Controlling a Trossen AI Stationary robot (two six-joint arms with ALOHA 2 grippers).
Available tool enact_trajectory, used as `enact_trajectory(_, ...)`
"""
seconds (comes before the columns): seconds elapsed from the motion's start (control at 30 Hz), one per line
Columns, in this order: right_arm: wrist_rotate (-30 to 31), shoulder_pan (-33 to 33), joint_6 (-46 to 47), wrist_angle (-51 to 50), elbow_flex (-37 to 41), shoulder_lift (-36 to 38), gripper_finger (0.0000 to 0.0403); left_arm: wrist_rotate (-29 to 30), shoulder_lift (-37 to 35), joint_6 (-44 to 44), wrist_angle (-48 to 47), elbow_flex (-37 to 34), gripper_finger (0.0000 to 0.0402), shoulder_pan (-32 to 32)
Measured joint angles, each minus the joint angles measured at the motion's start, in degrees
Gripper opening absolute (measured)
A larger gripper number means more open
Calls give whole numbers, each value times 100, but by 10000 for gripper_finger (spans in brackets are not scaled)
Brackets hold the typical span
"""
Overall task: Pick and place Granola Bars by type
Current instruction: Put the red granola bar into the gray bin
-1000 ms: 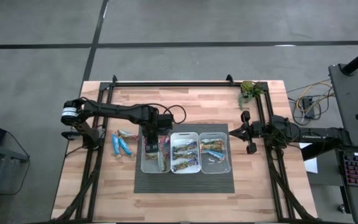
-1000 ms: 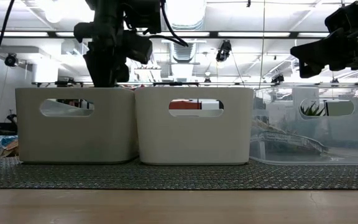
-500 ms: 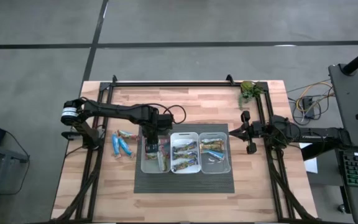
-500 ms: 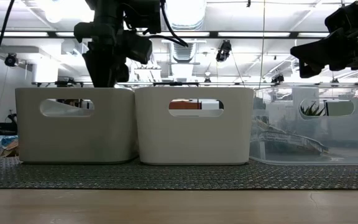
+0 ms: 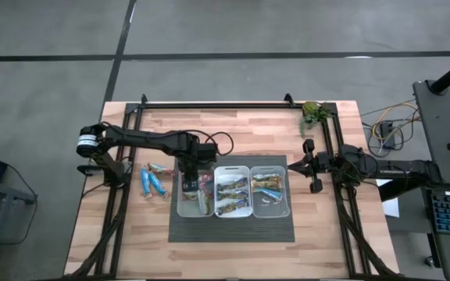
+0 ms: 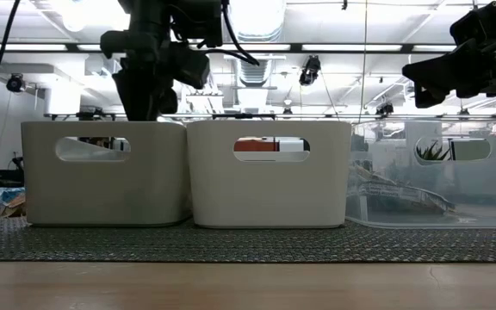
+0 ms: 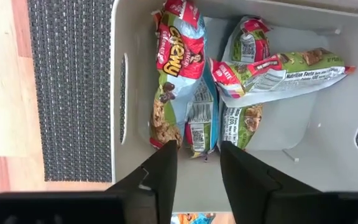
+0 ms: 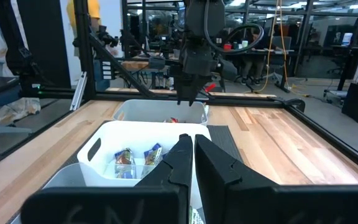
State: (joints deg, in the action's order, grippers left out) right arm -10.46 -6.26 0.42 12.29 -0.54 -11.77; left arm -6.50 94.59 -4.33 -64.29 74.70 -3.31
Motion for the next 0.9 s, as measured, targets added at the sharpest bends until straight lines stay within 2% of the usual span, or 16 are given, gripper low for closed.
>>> enact_trajectory(0.3, 0, 0, -2, 0, -2, 0, 9, -12, -221, 111, -28, 0, 7, 0)
enact_trajectory(0.9, 0, -2, -1, 0, 0, 0, 9, -7, -1458, 620, -863, -79, 0, -325)
